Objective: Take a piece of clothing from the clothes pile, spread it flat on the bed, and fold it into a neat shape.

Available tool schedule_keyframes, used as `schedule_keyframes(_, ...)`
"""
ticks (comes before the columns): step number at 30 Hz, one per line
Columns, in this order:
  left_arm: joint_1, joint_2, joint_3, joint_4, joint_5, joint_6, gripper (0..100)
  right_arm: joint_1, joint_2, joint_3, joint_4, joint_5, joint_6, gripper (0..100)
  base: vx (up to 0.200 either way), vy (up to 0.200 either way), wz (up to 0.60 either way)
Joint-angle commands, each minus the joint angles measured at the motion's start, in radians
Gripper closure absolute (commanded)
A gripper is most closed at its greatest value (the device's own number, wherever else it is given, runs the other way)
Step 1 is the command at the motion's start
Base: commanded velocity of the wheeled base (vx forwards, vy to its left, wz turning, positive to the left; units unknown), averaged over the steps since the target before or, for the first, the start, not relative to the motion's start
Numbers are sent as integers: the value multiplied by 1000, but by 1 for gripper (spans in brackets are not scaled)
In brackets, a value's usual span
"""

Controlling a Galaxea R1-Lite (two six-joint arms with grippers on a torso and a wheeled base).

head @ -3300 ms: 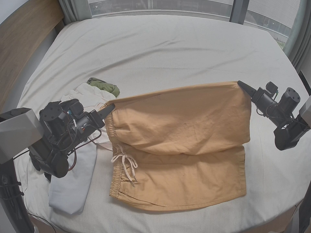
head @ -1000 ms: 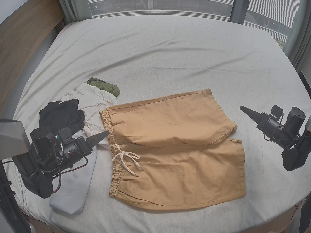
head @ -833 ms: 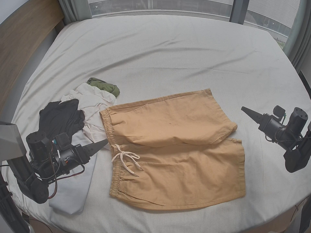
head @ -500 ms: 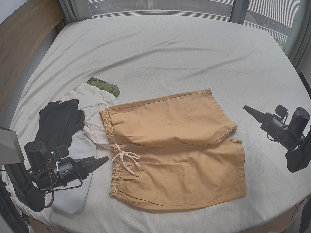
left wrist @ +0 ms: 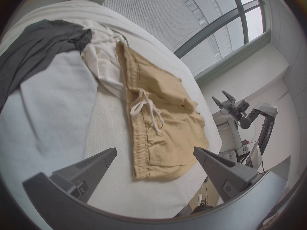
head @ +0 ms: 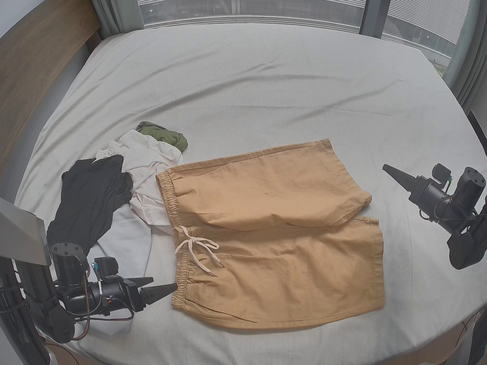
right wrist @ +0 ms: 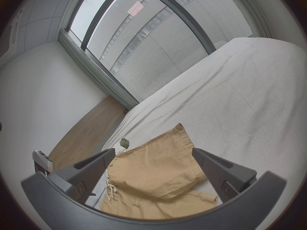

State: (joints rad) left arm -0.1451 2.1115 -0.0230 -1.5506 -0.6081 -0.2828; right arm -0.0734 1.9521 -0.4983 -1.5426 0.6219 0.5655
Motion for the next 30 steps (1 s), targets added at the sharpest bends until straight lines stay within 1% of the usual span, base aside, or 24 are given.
schedule_keyframes(1,-30,76,11,0,-1,2,0,-9,11,-8,-1,1,1,0,0,0,0)
schedule_keyframes(11,-54,171,-2,-3,2,11,0,-11,11,-9,-1,1,2,0,0,0,0)
schedule_keyframes(26,-82,216,-72,-5,2,-7,0,-9,11,-9,-1,1,2,0,0,0,0)
schedule_keyframes(27,-82,217,-72,-3,2,-9,100,-9,11,-9,-1,1,2,0,0,0,0)
schedule_keyframes(30,-82,229,-77,-3,2,-9,100,-9,11,-9,-1,1,2,0,0,0,0)
